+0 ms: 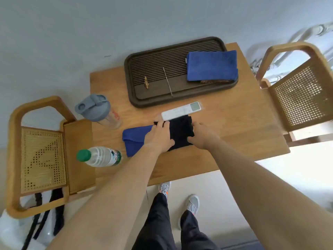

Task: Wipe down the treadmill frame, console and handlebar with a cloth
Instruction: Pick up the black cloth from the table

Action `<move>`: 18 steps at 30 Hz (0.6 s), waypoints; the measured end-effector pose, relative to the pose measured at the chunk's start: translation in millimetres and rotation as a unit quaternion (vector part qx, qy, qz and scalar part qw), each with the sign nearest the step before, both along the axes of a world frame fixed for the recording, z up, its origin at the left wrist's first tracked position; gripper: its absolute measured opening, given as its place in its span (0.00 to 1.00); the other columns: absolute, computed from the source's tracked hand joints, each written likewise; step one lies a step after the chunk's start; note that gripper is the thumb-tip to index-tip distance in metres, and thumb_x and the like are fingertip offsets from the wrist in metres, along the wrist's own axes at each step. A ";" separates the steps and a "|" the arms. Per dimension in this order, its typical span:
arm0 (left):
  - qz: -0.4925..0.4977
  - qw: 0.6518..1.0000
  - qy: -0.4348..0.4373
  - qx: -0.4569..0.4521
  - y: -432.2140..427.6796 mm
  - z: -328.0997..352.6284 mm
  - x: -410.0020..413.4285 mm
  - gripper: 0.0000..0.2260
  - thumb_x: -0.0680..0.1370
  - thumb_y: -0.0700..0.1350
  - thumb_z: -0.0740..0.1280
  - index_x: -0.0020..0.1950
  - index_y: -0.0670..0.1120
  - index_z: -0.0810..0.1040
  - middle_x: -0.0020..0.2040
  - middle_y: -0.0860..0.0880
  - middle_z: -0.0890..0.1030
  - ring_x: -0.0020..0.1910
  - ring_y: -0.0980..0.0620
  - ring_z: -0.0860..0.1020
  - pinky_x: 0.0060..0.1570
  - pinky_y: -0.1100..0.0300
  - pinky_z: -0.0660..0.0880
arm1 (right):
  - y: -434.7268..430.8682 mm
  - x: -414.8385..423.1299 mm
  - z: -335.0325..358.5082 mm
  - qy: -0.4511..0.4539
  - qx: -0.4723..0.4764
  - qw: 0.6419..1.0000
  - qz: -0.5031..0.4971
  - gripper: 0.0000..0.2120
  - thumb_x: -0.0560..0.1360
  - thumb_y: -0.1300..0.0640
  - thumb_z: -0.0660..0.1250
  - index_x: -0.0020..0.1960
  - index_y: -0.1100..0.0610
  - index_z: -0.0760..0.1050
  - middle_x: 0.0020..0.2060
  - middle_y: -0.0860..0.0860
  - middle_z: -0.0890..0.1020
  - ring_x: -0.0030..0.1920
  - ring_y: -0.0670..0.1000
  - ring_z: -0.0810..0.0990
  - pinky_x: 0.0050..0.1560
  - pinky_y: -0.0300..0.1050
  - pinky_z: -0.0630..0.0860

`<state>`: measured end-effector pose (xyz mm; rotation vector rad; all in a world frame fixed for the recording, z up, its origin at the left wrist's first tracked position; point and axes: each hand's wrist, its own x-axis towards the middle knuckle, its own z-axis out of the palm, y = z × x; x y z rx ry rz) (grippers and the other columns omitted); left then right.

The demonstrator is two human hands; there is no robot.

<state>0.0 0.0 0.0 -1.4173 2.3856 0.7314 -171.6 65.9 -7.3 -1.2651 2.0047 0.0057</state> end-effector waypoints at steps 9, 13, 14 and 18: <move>0.036 0.999 0.032 -0.008 -2.5 -41.1 13.6 0.22 0.80 0.48 0.68 0.73 0.51 0.67 0.61 0.50 0.78 0.56 0.48 0.78 0.44 0.51 0.79 | 3.4 27.9 -41.5 -0.010 -0.018 0.983 -0.182 0.26 0.76 0.51 0.70 0.71 0.53 0.67 0.57 0.53 0.79 0.53 0.56 0.81 0.50 0.57 0.81; 0.042 0.999 0.024 0.007 5.7 -39.4 18.1 0.20 0.81 0.54 0.65 0.70 0.51 0.67 0.44 0.51 0.82 0.40 0.50 0.79 0.29 0.56 0.72 | 16.0 39.1 -47.0 -0.008 -0.010 0.977 -0.211 0.14 0.75 0.53 0.70 0.58 0.50 0.72 0.48 0.51 0.81 0.47 0.54 0.81 0.46 0.55 0.82; 0.042 0.999 0.023 0.009 8.7 -37.3 18.9 0.20 0.81 0.55 0.64 0.70 0.51 0.67 0.45 0.50 0.82 0.41 0.49 0.80 0.29 0.57 0.69 | 20.9 41.9 -46.8 -0.008 -0.003 0.977 -0.213 0.10 0.75 0.54 0.70 0.55 0.50 0.73 0.47 0.51 0.81 0.46 0.54 0.81 0.46 0.54 0.82; -0.004 1.000 0.001 0.020 21.4 -36.2 27.3 0.15 0.81 0.57 0.63 0.64 0.51 0.75 0.50 0.48 0.83 0.49 0.47 0.81 0.36 0.56 0.73 | 47.2 57.5 -45.0 -0.027 0.025 0.972 -0.233 0.07 0.75 0.56 0.69 0.52 0.49 0.77 0.45 0.50 0.81 0.44 0.53 0.81 0.44 0.52 0.82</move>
